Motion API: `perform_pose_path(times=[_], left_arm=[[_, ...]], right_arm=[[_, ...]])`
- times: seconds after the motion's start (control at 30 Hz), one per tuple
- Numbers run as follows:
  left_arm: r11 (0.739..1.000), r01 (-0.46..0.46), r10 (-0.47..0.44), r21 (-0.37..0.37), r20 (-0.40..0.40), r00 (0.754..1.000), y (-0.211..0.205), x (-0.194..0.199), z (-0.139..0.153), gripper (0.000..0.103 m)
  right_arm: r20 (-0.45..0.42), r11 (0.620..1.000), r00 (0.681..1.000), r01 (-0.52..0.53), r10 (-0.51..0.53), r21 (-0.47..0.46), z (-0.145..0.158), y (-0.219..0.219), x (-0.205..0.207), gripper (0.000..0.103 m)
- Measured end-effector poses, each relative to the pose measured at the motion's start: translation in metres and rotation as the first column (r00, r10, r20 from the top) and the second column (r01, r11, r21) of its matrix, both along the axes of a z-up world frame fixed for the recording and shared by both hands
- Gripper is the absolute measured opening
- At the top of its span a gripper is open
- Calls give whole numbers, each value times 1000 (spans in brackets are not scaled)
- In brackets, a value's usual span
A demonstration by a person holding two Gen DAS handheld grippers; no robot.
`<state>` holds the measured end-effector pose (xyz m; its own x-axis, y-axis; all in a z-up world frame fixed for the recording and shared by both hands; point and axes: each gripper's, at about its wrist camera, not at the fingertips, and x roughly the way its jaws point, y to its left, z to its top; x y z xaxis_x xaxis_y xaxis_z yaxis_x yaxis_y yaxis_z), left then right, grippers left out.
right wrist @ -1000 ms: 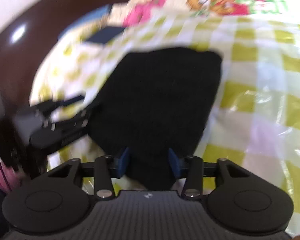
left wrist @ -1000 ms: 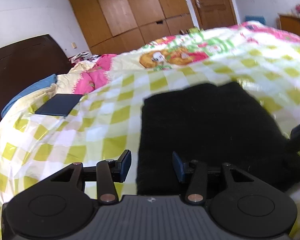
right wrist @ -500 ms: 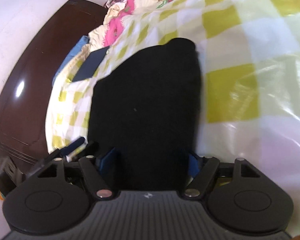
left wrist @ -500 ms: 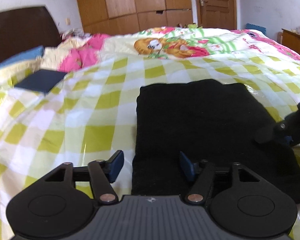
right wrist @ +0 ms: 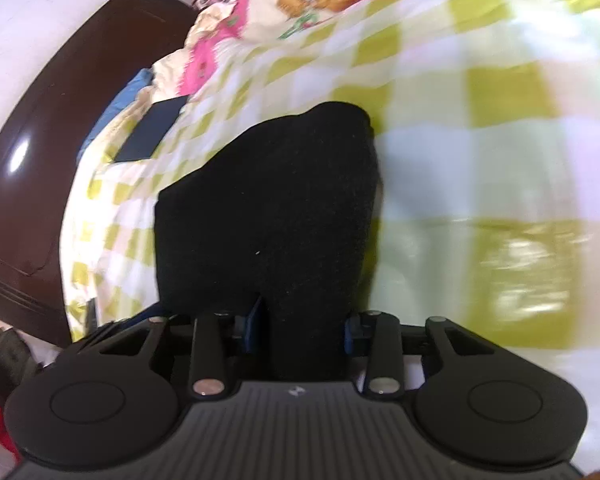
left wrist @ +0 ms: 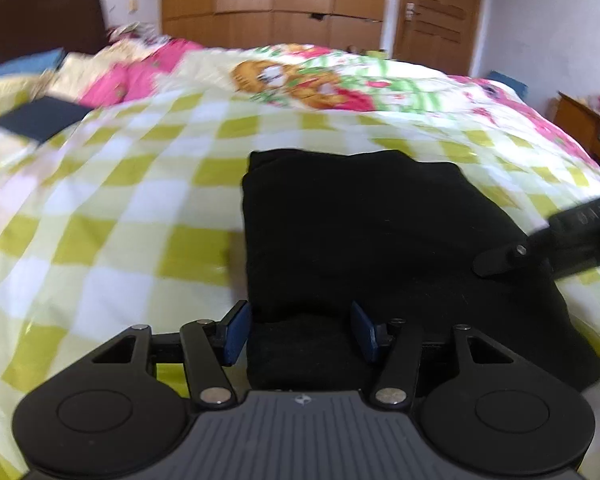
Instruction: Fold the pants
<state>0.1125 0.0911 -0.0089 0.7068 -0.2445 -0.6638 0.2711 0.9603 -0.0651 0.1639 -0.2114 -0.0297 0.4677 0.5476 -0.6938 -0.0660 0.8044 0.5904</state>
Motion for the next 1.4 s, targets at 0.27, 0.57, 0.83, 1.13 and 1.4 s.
perform_pose_path(times=[0.27, 0.57, 0.83, 1.13, 1.4], left_arm=[[990, -32, 24, 134, 62, 998, -29, -26, 22, 67], [980, -31, 16, 198, 75, 997, -36, -58, 23, 68], [979, -37, 23, 201, 73, 997, -37, -62, 28, 68], [974, -37, 22, 222, 68, 997, -41, -66, 26, 68], [974, -35, 20, 225, 67, 998, -41, -73, 27, 68]], right_arm=[[152, 971, 987, 87, -53, -224, 41, 7, -60, 48], [202, 932, 979, 57, 18, -359, 33, 50, -116, 50], [205, 945, 978, 104, -40, -312, 36, 43, -128, 51], [197, 935, 980, 83, -14, -346, 29, 54, -130, 59], [205, 938, 978, 91, -22, -335, 31, 53, -137, 59]])
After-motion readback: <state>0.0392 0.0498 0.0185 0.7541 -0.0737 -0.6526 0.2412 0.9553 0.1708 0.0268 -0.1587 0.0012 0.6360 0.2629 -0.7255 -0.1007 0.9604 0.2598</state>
